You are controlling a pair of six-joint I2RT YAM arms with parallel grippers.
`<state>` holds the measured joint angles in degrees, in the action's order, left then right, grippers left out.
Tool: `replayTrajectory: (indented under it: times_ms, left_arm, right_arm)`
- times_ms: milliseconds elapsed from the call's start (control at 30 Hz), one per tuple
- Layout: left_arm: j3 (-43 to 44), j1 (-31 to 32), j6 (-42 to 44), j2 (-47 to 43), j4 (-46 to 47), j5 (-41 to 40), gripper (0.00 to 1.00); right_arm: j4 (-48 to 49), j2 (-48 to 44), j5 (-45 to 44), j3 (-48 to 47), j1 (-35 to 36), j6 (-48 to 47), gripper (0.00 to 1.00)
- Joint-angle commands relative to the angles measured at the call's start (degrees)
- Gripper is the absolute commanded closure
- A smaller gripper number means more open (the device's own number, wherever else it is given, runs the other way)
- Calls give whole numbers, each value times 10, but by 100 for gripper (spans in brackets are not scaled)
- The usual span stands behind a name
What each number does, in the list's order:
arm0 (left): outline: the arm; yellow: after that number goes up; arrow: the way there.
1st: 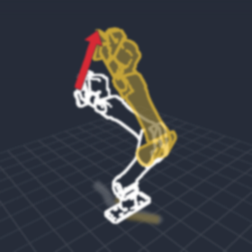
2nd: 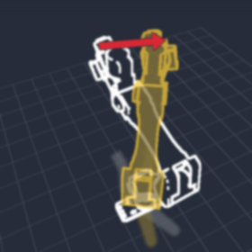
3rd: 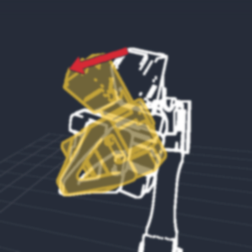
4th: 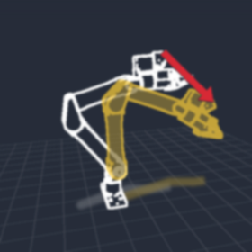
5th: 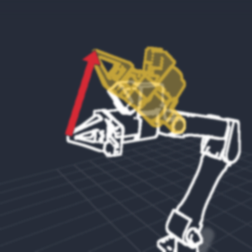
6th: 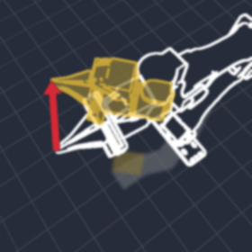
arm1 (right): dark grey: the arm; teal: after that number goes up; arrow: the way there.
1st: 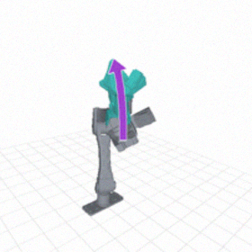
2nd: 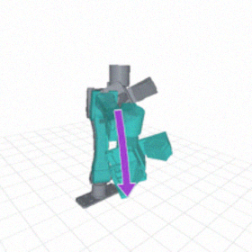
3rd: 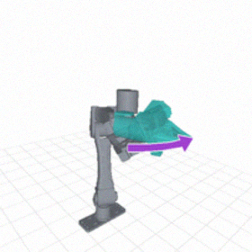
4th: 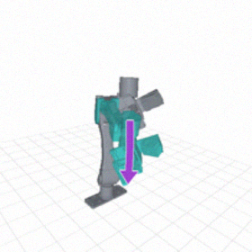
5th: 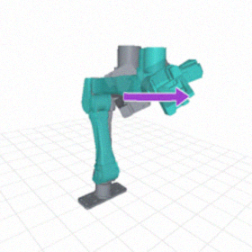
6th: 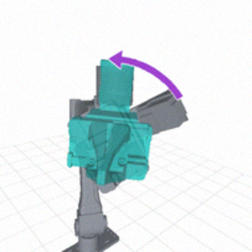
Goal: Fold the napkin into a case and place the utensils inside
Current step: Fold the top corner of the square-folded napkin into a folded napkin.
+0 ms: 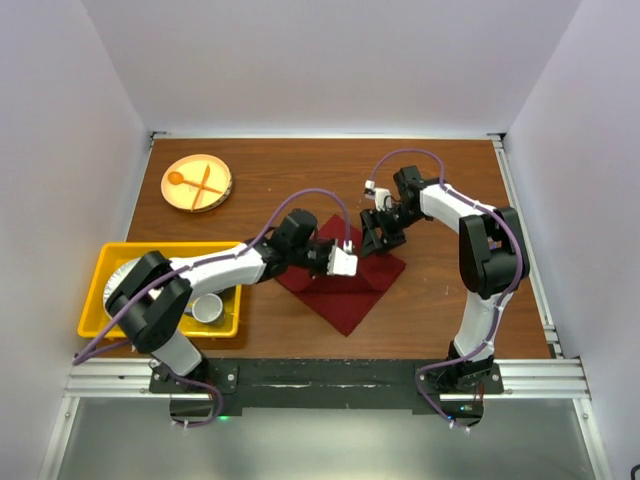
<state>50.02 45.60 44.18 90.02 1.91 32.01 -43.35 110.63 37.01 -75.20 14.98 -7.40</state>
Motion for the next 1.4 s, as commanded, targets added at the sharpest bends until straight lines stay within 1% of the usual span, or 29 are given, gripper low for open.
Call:
replayTrajectory:
  times_ms: [0,233,500,800,1033,1167,1367]
  left_arm:
    - [60,-45,17,47,0,34,100]
    - [136,-97,28,121,-5,44,100]
    - [174,-126,28,163,11,35,100]
    - [186,-136,44,191,17,23,100]
    - [186,-140,36,201,47,-5,100]
    - [193,-141,37,208,53,-14,100]
    - [212,-142,41,225,56,-19,100]
  right_arm:
    - [4,-4,-10,-50,-3,19,24]
    - [5,9,-21,-86,-4,28,22]
    - [-4,29,-45,-107,-7,19,22]
    - [-20,41,-50,-112,-14,6,26]
    - [-34,43,-48,-120,-15,-7,27]
    - [-40,48,-49,-123,-16,-14,29]
    - [-43,54,-52,-122,-16,-22,38]
